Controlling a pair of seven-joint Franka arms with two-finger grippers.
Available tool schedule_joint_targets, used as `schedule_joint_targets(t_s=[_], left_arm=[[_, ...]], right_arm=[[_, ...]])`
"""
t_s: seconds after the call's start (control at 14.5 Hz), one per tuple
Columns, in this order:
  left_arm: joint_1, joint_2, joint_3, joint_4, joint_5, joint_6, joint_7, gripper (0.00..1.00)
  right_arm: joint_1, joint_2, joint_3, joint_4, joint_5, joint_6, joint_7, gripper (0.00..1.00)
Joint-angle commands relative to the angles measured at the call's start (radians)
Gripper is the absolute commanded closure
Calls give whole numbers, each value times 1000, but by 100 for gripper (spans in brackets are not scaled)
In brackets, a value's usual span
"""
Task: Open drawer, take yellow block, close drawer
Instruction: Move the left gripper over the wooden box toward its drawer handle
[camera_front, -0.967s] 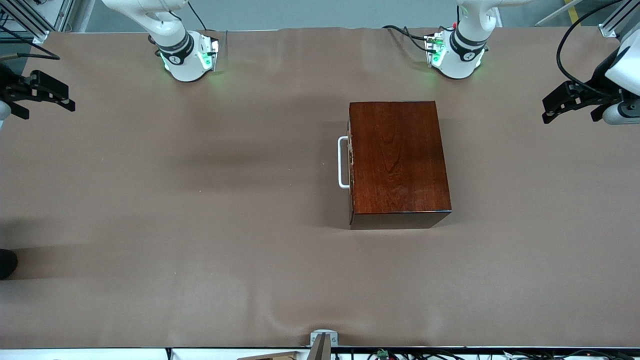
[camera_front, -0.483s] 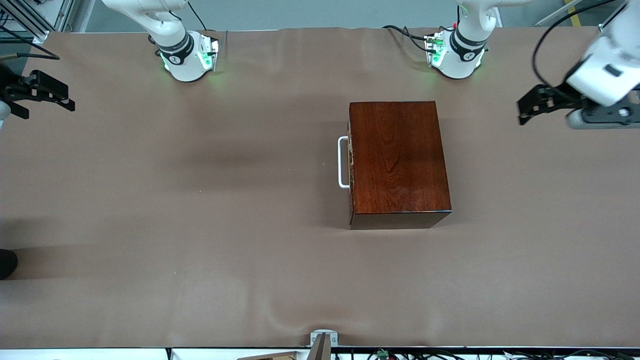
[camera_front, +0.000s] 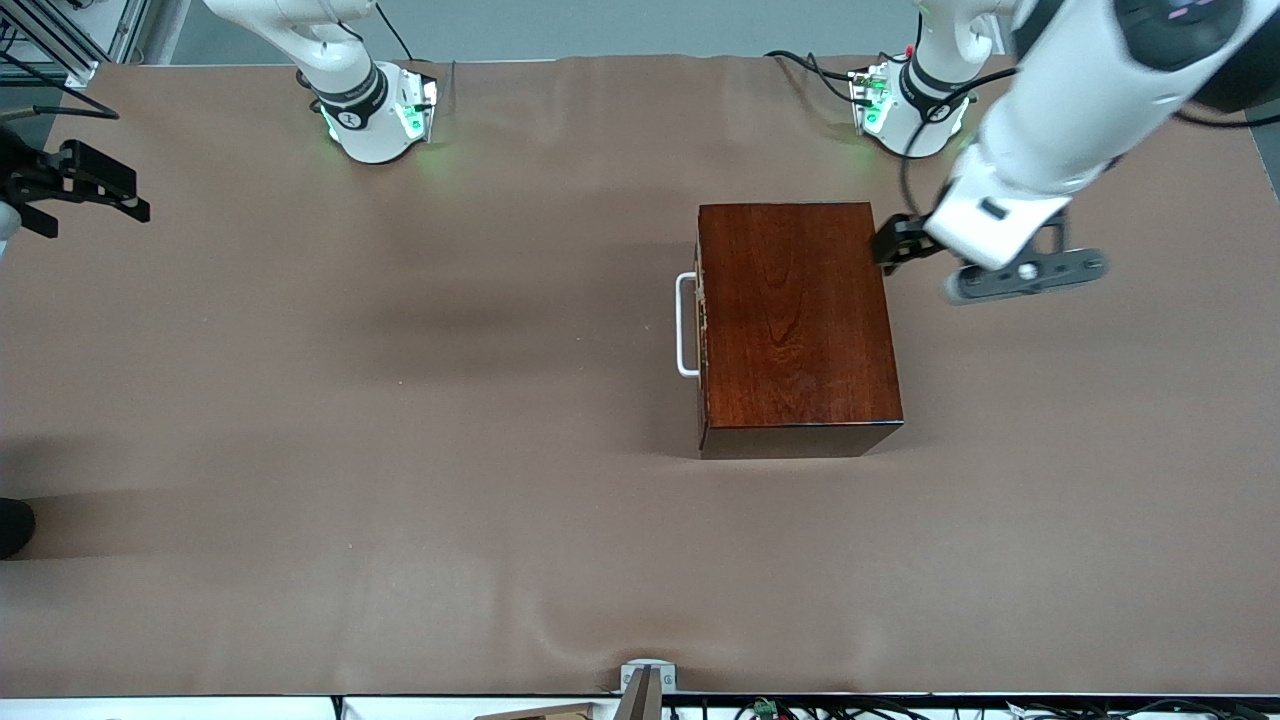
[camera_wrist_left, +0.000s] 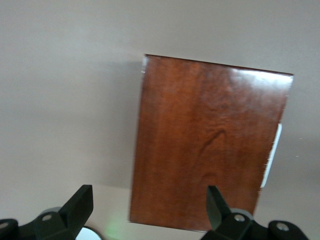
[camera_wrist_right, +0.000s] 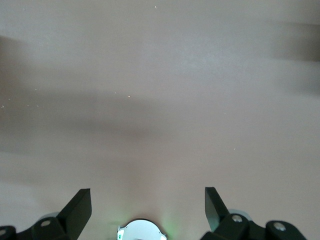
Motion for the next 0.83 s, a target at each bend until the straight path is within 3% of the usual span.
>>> schedule_joint_targets(t_s=[0.0, 0.21, 0.76], left_arm=[[-24, 46, -4, 54, 5, -8, -45, 0], [-70, 63, -2, 54, 15, 12, -68, 0], [-283, 181, 6, 55, 29, 144, -385, 0]], right_arm=[[-22, -14, 16, -4, 10, -6, -1, 0], [-27, -14, 14, -6, 10, -6, -3, 0], [-27, -14, 13, -4, 13, -12, -1, 0]])
